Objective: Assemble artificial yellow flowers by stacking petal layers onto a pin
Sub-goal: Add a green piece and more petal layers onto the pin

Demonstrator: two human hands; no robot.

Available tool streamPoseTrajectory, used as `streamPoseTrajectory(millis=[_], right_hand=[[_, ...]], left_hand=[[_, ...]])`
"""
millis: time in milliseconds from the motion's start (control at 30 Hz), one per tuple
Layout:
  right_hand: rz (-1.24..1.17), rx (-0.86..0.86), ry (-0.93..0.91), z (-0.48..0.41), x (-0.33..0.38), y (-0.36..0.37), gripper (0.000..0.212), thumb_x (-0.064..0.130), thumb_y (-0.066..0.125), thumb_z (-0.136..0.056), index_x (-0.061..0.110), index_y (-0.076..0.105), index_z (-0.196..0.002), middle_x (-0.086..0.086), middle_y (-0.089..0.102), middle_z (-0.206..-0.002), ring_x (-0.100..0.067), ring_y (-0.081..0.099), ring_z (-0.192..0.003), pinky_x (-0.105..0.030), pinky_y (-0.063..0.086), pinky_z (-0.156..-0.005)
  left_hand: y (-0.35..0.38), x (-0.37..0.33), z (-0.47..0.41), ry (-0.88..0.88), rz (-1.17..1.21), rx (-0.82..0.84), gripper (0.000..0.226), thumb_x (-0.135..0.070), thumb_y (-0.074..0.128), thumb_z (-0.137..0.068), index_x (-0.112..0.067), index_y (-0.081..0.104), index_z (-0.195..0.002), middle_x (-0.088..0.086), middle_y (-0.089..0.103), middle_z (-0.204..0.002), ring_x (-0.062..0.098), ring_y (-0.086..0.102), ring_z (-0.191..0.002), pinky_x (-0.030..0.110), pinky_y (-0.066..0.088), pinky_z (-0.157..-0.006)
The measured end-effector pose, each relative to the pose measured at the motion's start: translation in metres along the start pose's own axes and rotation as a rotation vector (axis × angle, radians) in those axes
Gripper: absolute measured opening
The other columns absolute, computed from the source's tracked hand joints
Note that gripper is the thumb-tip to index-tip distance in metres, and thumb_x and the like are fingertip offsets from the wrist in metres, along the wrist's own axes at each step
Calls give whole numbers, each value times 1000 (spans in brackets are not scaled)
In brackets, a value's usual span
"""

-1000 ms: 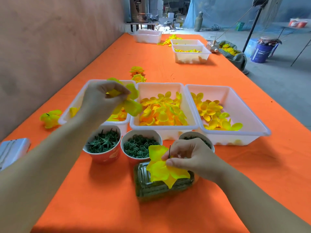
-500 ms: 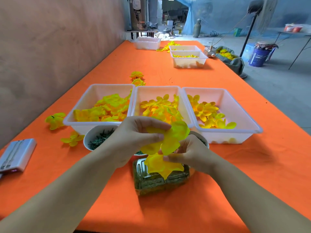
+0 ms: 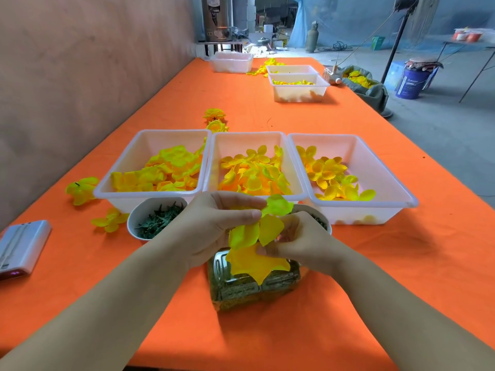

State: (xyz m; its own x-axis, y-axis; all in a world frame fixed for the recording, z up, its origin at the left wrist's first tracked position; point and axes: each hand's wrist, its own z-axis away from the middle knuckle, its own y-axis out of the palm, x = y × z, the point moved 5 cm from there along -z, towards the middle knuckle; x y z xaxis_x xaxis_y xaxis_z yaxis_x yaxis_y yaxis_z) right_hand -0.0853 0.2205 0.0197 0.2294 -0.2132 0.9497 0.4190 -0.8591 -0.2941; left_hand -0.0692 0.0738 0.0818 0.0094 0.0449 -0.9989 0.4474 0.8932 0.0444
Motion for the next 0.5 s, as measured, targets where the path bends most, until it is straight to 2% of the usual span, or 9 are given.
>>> streamPoseTrajectory(millis=[67,133,200,300,333,400,433,500], right_hand=[[-18,5,0,0,1,1,16,13,80,-80,20,80,-94,-26,67,-100,-38,64,-91,-54,52,-88],[-31,9,3,0,1,1,17,15,80,-80,19,80,-96,-31,64,-102,-44,62,-95,-59,50,-89],[-26,17,6,0,1,2,16,12,80,-81,20,80,-95,-27,67,-97,-37,63,-88,-58,50,-87],[-19,31,16,0,1,2,28,2,78,-82,30,80,-82,-6,74,-82,-24,63,-77,-55,52,-79],[-28,29,20,1,0,2,32,0,78,-82,32,79,-80,0,73,-82,-18,63,-77,-51,53,-75],[-77,36,36,2,1,3,32,0,78,-82,32,79,-80,7,74,-83,-8,66,-78,-32,54,-67],[-104,42,43,2,1,3,30,0,78,-81,30,79,-82,9,75,-81,-4,68,-77,-23,53,-66],[-120,46,42,3,3,3,32,0,78,-81,32,80,-80,13,74,-78,1,67,-74,-15,52,-67]], left_hand=[[-6,8,-2,-23,30,-18,14,-19,71,-63,-31,78,-65,-9,73,-72,4,70,-70,18,55,-63],[-11,14,-2,-59,55,-53,11,-14,75,-64,-22,78,-72,2,72,-79,17,69,-75,28,57,-66],[-15,18,-3,-101,110,-58,16,-9,78,-64,-9,74,-80,14,68,-83,27,66,-76,34,57,-67],[-18,19,-1,-162,115,-28,20,-5,78,-63,-4,75,-83,16,70,-84,24,69,-71,31,59,-64],[-19,20,-1,-172,123,-35,20,-3,77,-63,-2,76,-83,16,71,-83,22,70,-68,29,60,-62],[-19,22,0,-185,137,-81,19,-1,75,-64,0,77,-83,17,72,-83,21,71,-66,28,60,-61],[-19,23,-1,-182,141,-101,19,-2,75,-64,0,77,-82,17,72,-82,21,71,-66,28,60,-60],[-16,23,0,-164,137,-118,19,-4,76,-63,0,77,-82,16,72,-81,22,71,-66,30,60,-61]])
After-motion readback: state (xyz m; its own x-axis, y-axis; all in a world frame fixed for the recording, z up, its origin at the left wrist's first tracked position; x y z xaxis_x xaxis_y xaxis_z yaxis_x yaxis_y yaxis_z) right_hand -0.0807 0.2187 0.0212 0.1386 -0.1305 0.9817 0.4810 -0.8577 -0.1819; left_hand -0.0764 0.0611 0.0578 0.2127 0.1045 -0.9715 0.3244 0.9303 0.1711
